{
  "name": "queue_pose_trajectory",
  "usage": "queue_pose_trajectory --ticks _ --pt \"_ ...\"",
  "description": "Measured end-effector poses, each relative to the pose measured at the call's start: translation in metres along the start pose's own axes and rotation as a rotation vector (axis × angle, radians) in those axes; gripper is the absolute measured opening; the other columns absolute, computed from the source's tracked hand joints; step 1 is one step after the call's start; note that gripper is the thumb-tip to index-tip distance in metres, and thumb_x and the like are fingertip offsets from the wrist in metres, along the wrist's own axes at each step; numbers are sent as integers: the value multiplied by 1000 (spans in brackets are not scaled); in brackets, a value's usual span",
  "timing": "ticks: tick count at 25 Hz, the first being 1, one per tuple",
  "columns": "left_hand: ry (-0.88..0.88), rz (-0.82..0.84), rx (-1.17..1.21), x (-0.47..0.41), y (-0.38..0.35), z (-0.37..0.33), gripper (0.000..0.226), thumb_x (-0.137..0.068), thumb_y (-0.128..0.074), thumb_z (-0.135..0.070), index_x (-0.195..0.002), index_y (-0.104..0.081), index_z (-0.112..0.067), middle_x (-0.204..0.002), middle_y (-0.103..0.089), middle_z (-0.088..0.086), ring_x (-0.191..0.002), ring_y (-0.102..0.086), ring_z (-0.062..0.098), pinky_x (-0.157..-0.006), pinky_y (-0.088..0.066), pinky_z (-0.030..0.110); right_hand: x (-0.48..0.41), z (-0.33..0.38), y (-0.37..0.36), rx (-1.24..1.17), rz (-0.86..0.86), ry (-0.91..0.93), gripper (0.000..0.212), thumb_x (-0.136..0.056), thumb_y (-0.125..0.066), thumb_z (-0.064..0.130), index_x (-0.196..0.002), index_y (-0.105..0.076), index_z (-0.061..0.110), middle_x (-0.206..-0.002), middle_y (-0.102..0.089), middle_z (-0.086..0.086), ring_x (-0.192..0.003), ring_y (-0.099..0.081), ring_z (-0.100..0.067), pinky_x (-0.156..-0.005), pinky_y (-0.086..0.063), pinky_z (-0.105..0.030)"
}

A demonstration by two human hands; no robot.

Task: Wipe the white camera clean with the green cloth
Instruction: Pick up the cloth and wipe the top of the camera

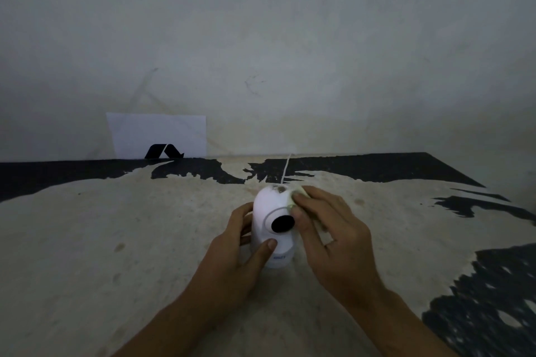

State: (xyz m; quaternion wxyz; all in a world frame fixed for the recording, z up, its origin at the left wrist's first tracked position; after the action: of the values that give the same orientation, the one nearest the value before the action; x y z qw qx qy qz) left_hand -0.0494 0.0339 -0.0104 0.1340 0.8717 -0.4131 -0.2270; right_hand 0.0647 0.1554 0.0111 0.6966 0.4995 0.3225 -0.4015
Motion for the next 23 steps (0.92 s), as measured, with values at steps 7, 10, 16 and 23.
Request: queue_pose_trajectory --ticks 7,10,16,23 --pt "-10 1 -9 0 1 -3 58 -72 -52 -53 -121 -22 -48 -104 -36 -44 -85 -41 -33 -68 -37 -6 6 -2 -7 35 9 113 45 -103 -33 32 -117 -59 -2 -111 -68 -21 -110 -56 -19 -98 -46 -34" --pt "-23 -10 -18 1 1 -4 59 -73 -51 -53 -124 -23 -46 -107 -38 -41 -87 -41 -28 -70 -38 -3 1 -3 -4 8 -1 39 54 -103 -26 37 -114 -62 -3 -113 -67 -19 -112 -55 -18 -103 -43 -29" --pt "-30 -11 -10 1 1 -3 60 -72 -52 -53 -125 -24 -44 -115 -43 -32 -93 -42 -23 -80 -36 3 -4 -13 -2 -65 21 -8 31 -100 -38 21 -115 -60 4 -111 -66 -13 -108 -57 -13 -97 -46 -23" --pt "-25 -11 5 1 0 -1 61 -73 -53 -53 -126 -24 -45 -114 -43 -35 -94 -44 -22 -79 -37 2 -6 -10 -3 -172 33 -73 27 -97 -43 18 -114 -60 7 -112 -63 0 -109 -57 -1 -95 -43 -12"
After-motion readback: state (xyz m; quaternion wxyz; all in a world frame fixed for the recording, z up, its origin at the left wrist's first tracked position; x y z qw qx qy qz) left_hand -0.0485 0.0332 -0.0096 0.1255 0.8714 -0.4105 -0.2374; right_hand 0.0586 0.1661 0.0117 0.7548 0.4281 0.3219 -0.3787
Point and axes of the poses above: each hand's wrist, its own x-axis away from the middle knuckle, its own y-axis out of the back of the hand, z = x × y, the point moved 2 cm from there along -x, towards the middle knuckle
